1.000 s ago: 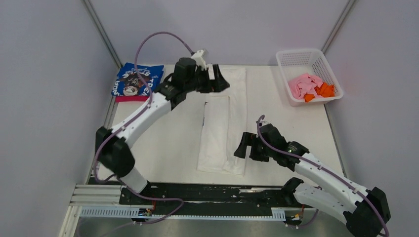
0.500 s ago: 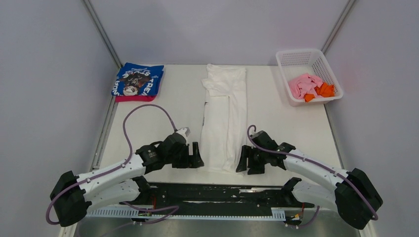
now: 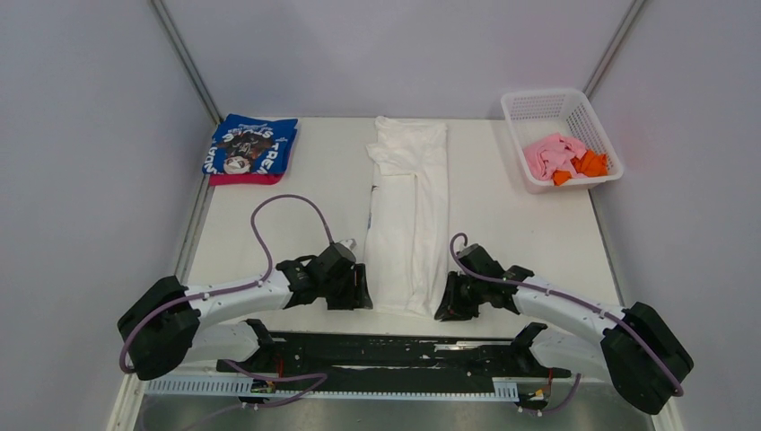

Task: Fold and stack the t-shirts
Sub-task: Grab the bottom of the folded rectangular tshirt with both arms, then fold the folded rectangular tshirt in 1/3 of the way

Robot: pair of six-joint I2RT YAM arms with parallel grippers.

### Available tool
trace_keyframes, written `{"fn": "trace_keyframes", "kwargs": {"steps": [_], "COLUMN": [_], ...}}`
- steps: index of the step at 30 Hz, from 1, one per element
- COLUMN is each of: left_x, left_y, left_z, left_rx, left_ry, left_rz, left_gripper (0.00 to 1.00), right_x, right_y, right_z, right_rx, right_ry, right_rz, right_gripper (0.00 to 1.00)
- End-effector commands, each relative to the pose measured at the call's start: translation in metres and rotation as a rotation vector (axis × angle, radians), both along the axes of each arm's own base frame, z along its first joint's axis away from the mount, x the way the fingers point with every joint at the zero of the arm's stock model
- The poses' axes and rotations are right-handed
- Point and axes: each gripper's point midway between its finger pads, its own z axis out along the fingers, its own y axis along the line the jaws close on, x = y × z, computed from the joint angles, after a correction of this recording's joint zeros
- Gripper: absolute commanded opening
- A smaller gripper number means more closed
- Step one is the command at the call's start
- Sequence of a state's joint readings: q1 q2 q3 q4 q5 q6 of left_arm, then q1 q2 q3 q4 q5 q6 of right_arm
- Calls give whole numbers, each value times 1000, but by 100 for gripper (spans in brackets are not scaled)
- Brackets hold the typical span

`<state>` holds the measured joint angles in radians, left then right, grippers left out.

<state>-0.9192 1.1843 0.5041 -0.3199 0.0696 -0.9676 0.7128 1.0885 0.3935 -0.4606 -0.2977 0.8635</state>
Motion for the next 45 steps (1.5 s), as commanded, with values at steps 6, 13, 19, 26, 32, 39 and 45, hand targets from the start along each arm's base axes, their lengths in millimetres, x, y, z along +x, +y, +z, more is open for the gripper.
{"fn": "trace_keyframes", "kwargs": {"steps": [6,13,19,26,32,39,45], "left_x": [6,-8,-21,10,78,186,241], "left_y": [-1,0,-20,-36,-51,-47,-38], "left_z": [-14,-12,18,62,81,94,87], "left_rx": [42,46,-70,-128,-143,-144,-102], "left_ry": [-9,23,2,-151,-244,-280,-256], "left_rz": [16,-3,-79,-87,-20,164,197], "left_gripper": [49,0,0,0,0,0,0], "right_x": [-3,-9,-15,32,92,183,243], "right_y": [-3,4,11,16,15,2,-2], "right_z": [-1,11,32,63,93,127,131], "right_rx": [20,101,201,176,168,211,185], "right_ry": [-22,-46,-89,-277,-410,-512,-522], "right_rz": [-19,21,69,16,-47,-167,-169], "right_gripper": [0,0,0,0,0,0,0]}}
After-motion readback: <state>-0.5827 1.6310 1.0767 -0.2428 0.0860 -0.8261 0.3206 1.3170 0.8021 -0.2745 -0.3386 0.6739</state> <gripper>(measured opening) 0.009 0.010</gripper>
